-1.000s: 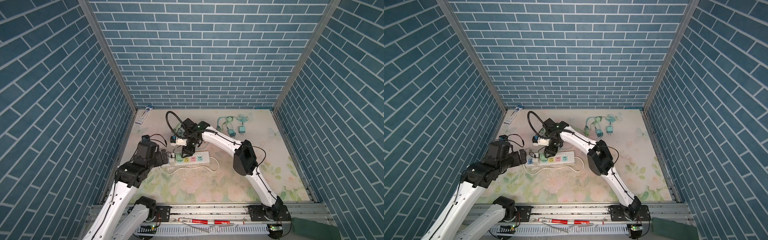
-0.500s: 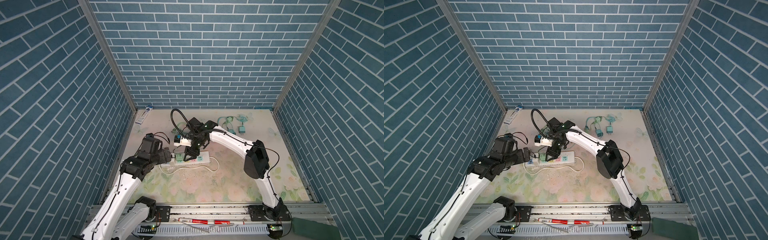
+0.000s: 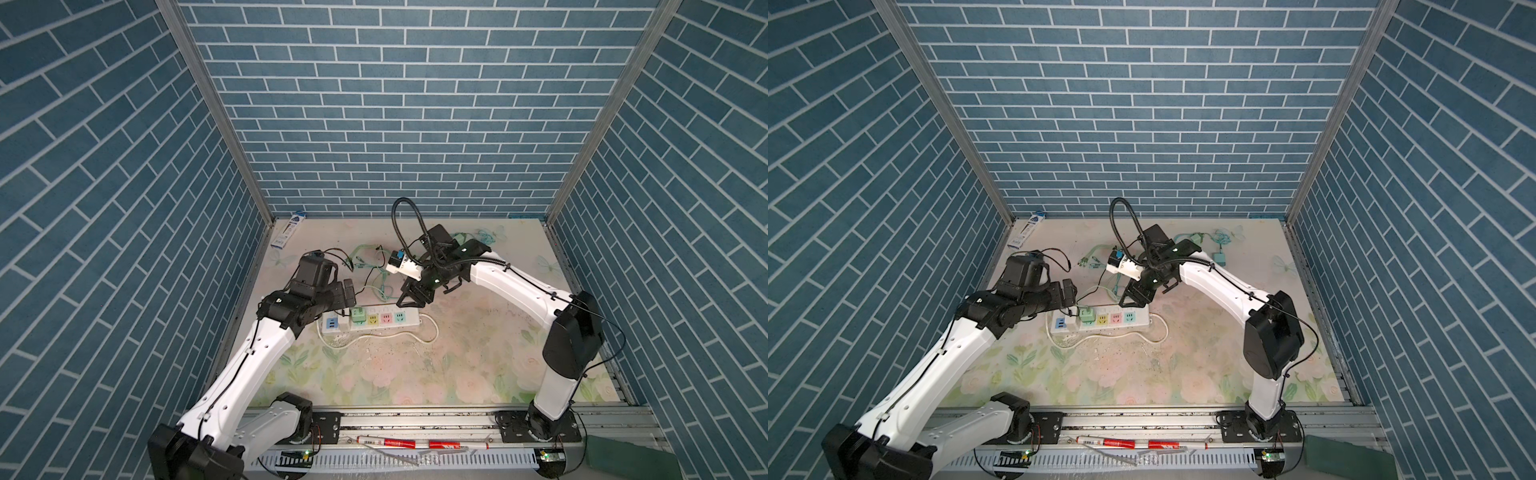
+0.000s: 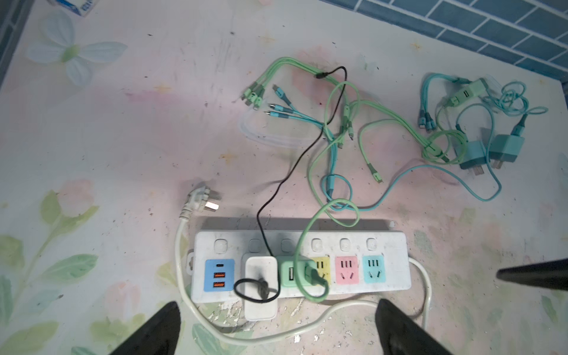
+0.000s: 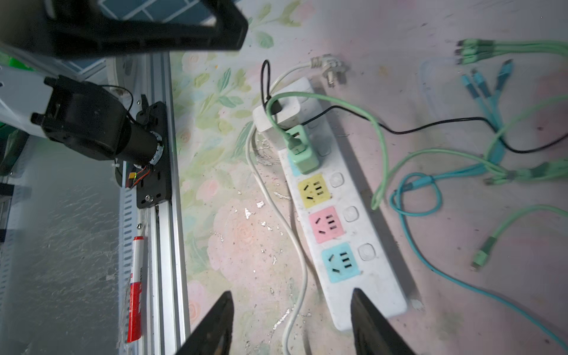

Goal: Insert the plug
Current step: 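Open the right gripper and lift it off the plugged-in green charger, then move both grippers toward the chargers and cables near the far wall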

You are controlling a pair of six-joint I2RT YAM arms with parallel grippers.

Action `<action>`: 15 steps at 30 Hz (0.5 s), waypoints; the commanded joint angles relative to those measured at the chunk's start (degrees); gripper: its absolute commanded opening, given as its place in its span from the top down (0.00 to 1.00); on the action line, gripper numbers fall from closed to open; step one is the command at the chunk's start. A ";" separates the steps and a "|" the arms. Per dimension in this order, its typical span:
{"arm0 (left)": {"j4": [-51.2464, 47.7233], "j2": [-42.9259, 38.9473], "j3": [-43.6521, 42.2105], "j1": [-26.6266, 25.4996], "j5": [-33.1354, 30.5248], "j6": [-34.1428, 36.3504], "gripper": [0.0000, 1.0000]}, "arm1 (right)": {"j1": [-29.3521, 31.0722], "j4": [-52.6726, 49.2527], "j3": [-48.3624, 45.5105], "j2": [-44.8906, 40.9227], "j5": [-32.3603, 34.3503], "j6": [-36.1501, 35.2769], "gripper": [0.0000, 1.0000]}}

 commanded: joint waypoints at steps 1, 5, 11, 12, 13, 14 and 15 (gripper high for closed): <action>4.37 4.92 4.18 -3.45 -0.39 2.00 0.00 | -3.58 3.77 -3.95 -3.92 1.49 3.76 0.40; 7.57 14.74 10.84 -6.77 -0.34 5.91 0.00 | -11.08 12.36 -9.12 -7.81 4.61 12.49 0.40; 9.98 31.91 26.41 -10.48 0.89 12.81 0.00 | -24.81 22.50 -14.93 -10.33 0.66 29.12 0.41; 11.01 34.69 28.75 -10.74 1.71 13.82 0.00 | -26.78 24.05 -15.72 -10.57 1.43 32.15 0.41; 11.91 37.45 31.39 -11.02 2.34 15.01 0.00 | -28.64 25.44 -16.48 -10.55 1.85 34.96 0.41; 12.79 39.77 33.58 -11.35 2.65 16.10 0.00 | -30.10 26.66 -17.23 -10.71 2.61 37.08 0.41; 13.65 42.66 36.16 -11.65 3.61 17.31 0.00 | -31.39 27.70 -17.93 -10.76 4.18 39.58 0.41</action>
